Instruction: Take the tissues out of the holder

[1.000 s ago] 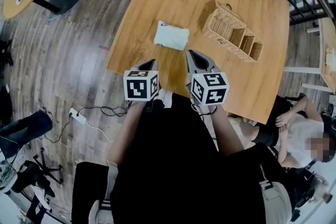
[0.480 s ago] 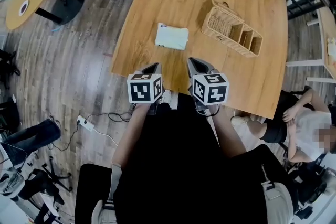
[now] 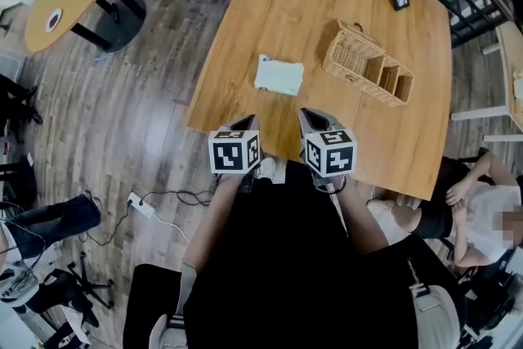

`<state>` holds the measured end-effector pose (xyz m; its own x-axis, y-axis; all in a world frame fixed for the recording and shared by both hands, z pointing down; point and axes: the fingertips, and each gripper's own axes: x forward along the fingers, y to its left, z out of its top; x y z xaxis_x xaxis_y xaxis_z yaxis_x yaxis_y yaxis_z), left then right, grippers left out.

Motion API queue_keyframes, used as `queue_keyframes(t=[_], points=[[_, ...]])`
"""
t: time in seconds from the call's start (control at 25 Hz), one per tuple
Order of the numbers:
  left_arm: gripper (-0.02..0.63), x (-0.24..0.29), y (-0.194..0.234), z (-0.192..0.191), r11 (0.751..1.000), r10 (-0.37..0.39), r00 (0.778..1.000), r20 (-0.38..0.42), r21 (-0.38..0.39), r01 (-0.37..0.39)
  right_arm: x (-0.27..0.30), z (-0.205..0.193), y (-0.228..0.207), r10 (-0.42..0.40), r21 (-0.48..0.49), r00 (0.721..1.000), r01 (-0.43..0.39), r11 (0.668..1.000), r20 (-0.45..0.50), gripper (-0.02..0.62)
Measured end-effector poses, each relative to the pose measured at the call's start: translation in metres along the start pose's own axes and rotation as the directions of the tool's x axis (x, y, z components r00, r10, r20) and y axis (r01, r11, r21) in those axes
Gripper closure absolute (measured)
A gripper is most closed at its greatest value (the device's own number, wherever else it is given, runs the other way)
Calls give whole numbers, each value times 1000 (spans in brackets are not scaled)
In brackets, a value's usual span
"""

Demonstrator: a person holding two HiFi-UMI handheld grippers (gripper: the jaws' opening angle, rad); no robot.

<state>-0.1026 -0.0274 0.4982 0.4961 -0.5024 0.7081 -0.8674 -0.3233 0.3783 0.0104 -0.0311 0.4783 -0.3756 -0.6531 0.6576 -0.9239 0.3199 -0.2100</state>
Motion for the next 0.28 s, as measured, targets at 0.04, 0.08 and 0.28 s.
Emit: queue_keyframes(t=[0.04, 0.08, 0.28], points=[[594, 0, 0, -2, 1000, -2, 1000, -4, 0, 2, -2, 0, 1, -3, 2, 1000, 3, 1000, -1, 584], [594, 0, -1, -3, 1000, -4, 1000, -10, 1, 4, -3, -1, 1, -5, 6, 1000, 5, 1000, -3, 584], [594, 6, -5, 6, 1000, -10, 1000, -13, 27, 10, -5, 11, -3, -12, 14, 1000, 11, 1000, 16, 584]])
